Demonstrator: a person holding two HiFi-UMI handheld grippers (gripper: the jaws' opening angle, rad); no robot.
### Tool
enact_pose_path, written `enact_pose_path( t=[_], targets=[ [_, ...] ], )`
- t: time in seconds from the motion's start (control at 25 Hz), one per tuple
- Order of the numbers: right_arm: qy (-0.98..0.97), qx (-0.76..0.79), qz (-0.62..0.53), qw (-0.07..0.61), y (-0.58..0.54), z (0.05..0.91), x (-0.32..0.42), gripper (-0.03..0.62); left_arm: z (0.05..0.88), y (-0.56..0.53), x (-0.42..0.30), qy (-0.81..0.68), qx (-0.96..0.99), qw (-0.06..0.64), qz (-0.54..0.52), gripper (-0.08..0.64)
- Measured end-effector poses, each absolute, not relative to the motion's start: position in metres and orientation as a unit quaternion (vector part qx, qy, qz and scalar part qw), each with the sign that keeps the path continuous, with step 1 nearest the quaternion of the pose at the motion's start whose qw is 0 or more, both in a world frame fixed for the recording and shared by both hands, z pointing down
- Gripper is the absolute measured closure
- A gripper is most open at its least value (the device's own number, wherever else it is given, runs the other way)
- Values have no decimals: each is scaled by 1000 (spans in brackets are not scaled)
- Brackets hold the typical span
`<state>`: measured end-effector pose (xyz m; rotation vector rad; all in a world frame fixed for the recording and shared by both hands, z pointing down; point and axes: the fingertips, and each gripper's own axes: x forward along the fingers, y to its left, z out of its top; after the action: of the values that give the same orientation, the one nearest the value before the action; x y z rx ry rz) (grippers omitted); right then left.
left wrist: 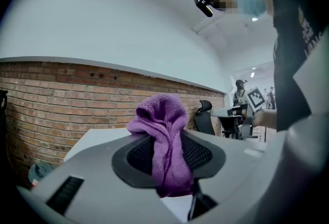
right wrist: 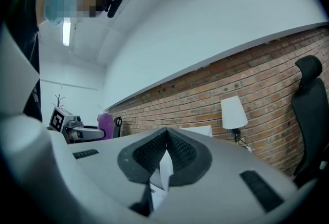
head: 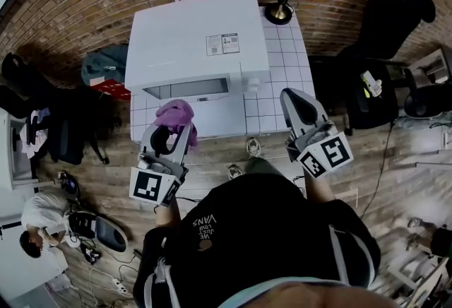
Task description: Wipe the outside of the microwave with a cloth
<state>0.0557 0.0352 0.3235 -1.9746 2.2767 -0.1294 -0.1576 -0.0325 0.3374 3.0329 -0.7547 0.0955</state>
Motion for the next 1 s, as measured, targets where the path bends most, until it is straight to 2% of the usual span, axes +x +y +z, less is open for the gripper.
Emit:
enact_pose_path(
  t=[0.6,1.0],
  targets=[
    [785,-612,-54,71,-30,329,114,594,317,-85,-84,-182,980,41,70,419],
    [788,-609,-56,69,-69,329,117,594,297,-146,-43,-106,975,-81,179,419]
  ],
)
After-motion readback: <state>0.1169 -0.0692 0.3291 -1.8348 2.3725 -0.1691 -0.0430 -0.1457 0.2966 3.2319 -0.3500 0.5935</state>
